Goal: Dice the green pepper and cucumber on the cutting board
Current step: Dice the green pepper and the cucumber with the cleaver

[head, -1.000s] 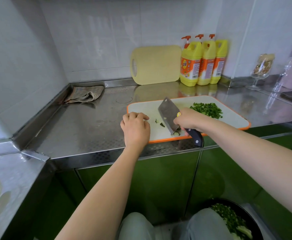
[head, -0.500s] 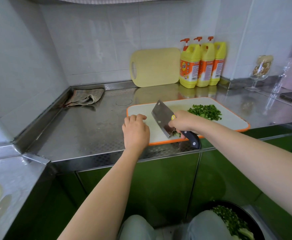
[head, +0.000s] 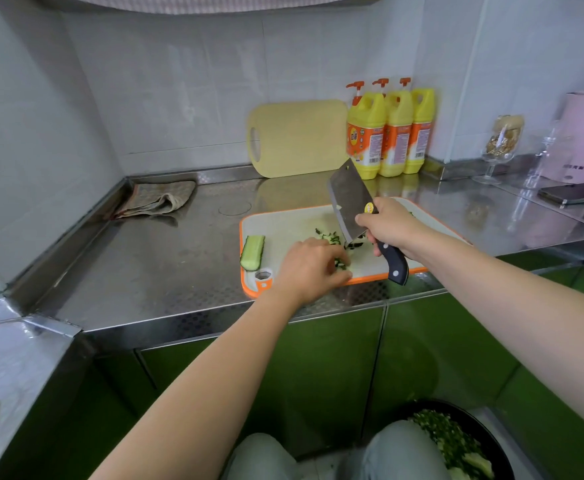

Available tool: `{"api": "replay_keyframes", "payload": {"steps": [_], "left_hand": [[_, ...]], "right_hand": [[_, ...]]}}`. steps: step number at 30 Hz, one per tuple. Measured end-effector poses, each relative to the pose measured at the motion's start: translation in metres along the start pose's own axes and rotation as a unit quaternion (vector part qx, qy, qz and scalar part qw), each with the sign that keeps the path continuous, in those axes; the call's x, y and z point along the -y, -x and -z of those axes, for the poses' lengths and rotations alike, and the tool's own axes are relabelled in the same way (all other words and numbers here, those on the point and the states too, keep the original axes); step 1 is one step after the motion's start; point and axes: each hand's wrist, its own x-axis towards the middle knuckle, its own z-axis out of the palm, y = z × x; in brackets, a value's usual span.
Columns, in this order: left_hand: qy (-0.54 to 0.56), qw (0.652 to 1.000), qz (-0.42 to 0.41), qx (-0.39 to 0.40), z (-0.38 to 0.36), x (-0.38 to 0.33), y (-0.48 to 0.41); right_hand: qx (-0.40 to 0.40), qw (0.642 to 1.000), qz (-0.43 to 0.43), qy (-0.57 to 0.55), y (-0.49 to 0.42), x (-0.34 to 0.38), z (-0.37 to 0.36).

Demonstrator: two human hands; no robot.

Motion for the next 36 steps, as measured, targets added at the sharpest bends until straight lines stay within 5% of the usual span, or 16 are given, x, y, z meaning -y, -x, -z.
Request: {"api": "replay_keyframes", "payload": {"steps": [9, 19, 29, 36], "left_hand": [[-0.031, 0.992, 0.101, -0.067, -0.013, 0.007, -0.019], [0.018, 0.989, 0.125, -0.082, -0.01, 0.01, -0.02], [0.02, 0.98, 0.169, -0.1, -0.002, 0.017, -0.016], [0.238, 0.926, 0.261, -0.134, 0.011, 0.004, -0.026]], "right_hand": [[-0.021, 0.993, -0.013, 0.115, 0.0, -0.003, 0.018], [0.04, 0.923, -0.068, 0.377, 0.006, 0.016, 0.007], [-0.022, 0.969, 0.001, 0.244, -0.004, 0.009, 0.008], [-0.042, 0.945, 0.083, 0.314, 0.015, 0.012, -0.005]]}}
